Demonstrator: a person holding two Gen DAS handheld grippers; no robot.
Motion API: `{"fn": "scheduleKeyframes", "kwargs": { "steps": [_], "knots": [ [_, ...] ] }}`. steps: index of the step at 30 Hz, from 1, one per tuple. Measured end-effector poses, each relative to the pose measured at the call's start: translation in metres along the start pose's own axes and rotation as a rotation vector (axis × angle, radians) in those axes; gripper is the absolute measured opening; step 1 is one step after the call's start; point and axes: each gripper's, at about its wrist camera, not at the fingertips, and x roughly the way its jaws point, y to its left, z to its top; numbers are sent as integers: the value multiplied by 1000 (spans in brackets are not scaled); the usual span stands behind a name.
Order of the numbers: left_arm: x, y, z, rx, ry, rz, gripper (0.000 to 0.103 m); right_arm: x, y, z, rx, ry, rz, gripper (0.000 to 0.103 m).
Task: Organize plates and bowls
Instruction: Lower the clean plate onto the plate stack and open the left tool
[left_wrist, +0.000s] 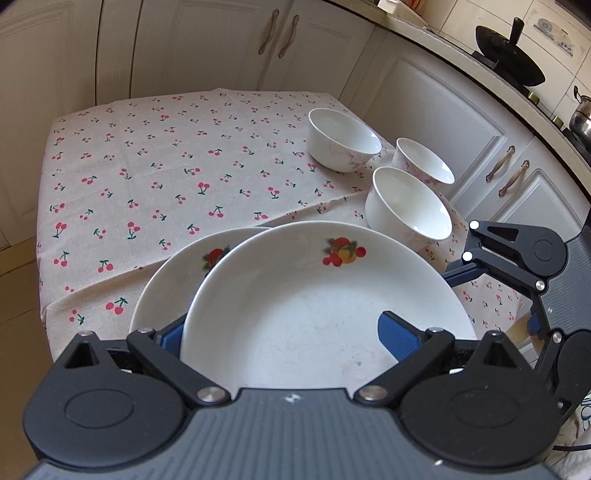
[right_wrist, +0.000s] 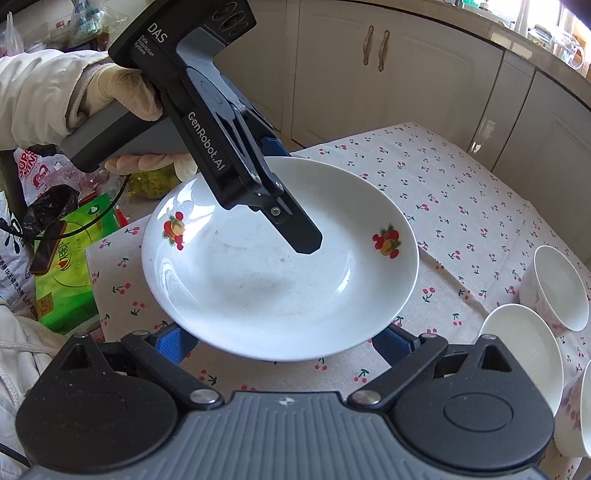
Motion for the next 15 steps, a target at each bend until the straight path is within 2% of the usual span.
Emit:
{"fn": "scheduleKeyframes", "kwargs": {
  "steps": [15],
  "knots": [
    [15, 3, 7, 44, 68, 20, 99, 0, -5, -3, 25, 7, 0, 101]
  ]
}}
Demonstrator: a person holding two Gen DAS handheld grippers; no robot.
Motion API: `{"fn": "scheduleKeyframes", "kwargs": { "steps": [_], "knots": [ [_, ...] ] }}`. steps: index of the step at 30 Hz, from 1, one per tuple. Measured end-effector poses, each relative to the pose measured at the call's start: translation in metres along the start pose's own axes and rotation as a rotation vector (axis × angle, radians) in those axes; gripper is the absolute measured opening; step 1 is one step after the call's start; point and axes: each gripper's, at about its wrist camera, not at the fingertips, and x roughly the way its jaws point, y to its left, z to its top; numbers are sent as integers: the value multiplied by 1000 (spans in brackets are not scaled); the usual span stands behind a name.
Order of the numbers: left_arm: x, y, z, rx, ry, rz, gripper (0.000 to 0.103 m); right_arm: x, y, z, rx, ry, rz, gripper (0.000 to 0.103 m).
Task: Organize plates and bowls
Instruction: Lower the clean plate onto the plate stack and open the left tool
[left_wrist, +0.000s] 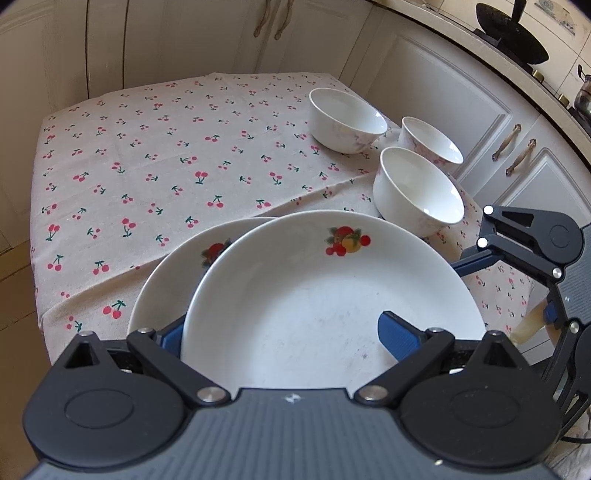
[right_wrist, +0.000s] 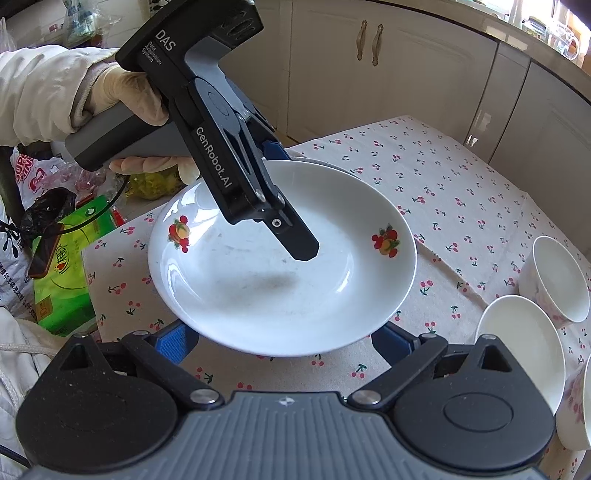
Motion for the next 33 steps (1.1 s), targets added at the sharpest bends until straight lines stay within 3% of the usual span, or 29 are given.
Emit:
{"fn": "scheduleKeyframes", "kwargs": {
  "steps": [23, 33],
  "knots": [
    [12, -2, 8, 87, 108, 68, 99, -7, -1, -3, 25, -39, -1, 101],
    [11, -4, 7, 121, 117, 90, 99, -7, 0, -3, 30, -53, 6, 101]
  ]
}}
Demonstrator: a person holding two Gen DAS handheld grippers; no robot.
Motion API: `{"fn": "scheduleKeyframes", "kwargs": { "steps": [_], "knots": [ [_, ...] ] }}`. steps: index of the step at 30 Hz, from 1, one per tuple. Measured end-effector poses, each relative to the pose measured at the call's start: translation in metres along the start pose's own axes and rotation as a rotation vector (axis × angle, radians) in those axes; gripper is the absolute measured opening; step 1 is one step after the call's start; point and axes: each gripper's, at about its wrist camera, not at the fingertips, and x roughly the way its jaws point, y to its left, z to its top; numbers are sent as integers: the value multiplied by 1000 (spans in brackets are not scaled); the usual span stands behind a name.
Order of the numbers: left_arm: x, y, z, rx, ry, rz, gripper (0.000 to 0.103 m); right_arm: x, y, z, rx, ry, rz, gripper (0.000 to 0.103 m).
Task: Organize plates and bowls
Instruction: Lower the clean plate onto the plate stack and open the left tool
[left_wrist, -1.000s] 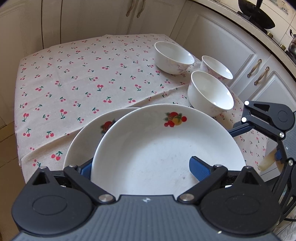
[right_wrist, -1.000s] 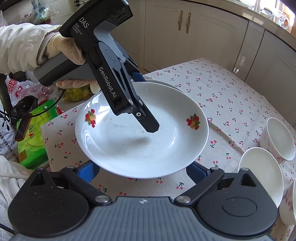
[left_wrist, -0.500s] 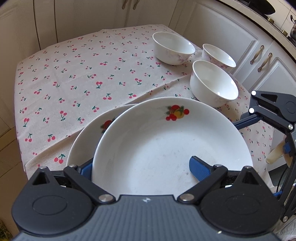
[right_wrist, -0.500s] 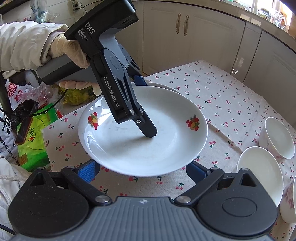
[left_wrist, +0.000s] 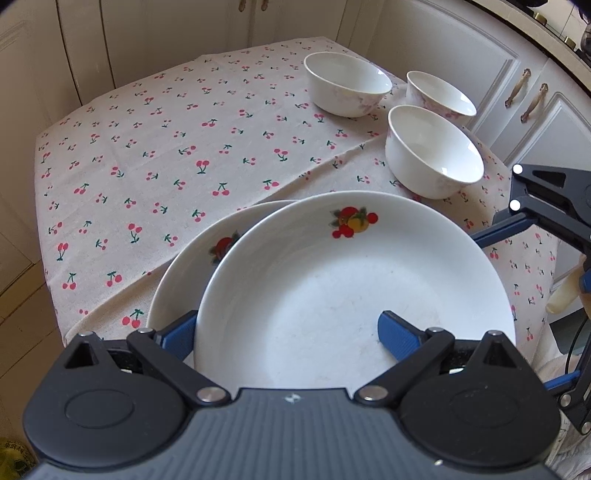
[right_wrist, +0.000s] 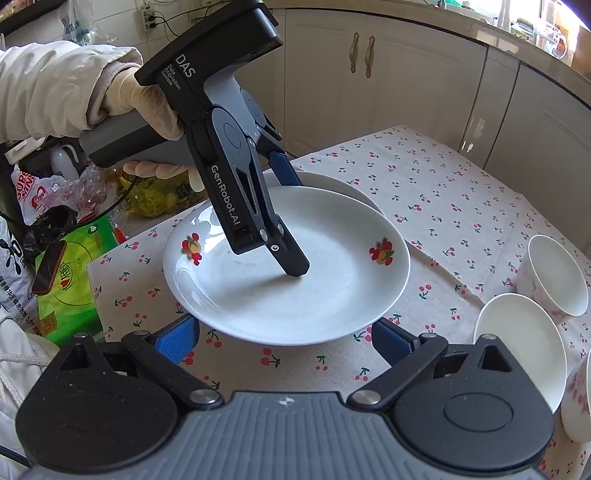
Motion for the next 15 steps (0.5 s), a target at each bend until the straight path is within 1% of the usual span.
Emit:
{"fn": "scheduleKeyframes", "kwargs": {
  "steps": [15],
  "knots": [
    [-8, 2, -2, -8, -50, 0, 99, 4, 3, 1, 2, 4, -15, 101]
  ]
}}
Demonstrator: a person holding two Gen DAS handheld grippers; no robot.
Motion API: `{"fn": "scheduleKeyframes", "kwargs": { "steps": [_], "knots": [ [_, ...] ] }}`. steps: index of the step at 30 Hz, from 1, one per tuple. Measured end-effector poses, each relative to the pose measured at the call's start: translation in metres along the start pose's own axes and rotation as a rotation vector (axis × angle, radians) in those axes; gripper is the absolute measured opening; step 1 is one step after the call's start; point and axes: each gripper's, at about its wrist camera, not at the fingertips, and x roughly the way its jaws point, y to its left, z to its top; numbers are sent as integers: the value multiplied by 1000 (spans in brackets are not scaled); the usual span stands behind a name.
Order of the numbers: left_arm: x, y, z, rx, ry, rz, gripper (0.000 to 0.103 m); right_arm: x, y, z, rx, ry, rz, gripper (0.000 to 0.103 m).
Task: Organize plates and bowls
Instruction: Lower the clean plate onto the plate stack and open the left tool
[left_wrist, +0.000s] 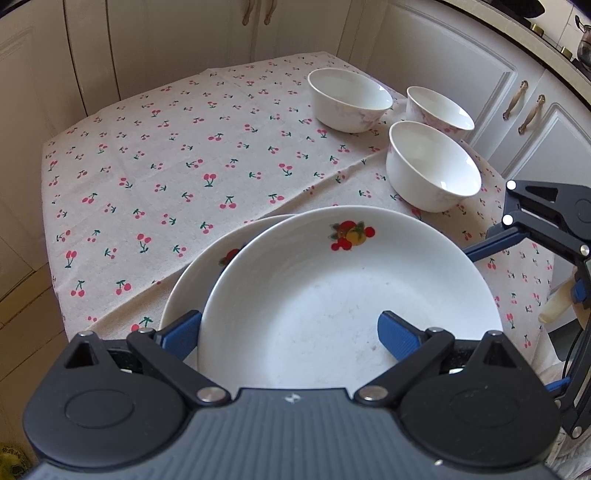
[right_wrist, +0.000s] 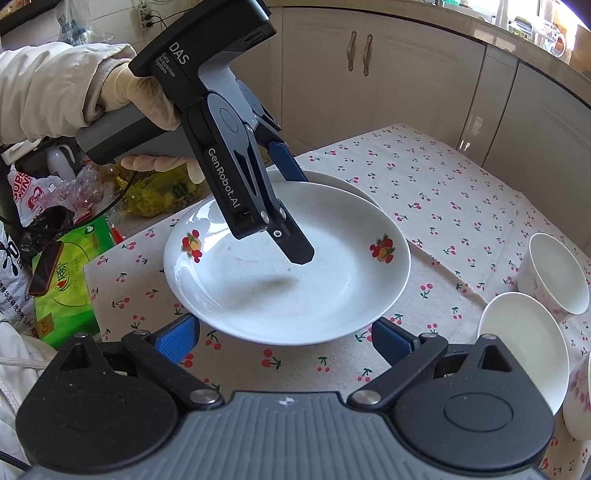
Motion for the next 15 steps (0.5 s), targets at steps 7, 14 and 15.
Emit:
{"fn": "scheduleKeyframes", "kwargs": {
  "steps": [7, 14, 15],
  "knots": [
    [-9, 3, -4, -29, -53, 21, 99, -1, 3, -2, 2, -3, -45, 102],
    [-16, 3, -6, -23, -83, 85, 99, -21, -5, -14, 86, -60, -114, 103],
    [-18, 3, -5, -18, -93, 93, 99, -24, -6, -16, 101, -65, -141, 103]
  ]
}}
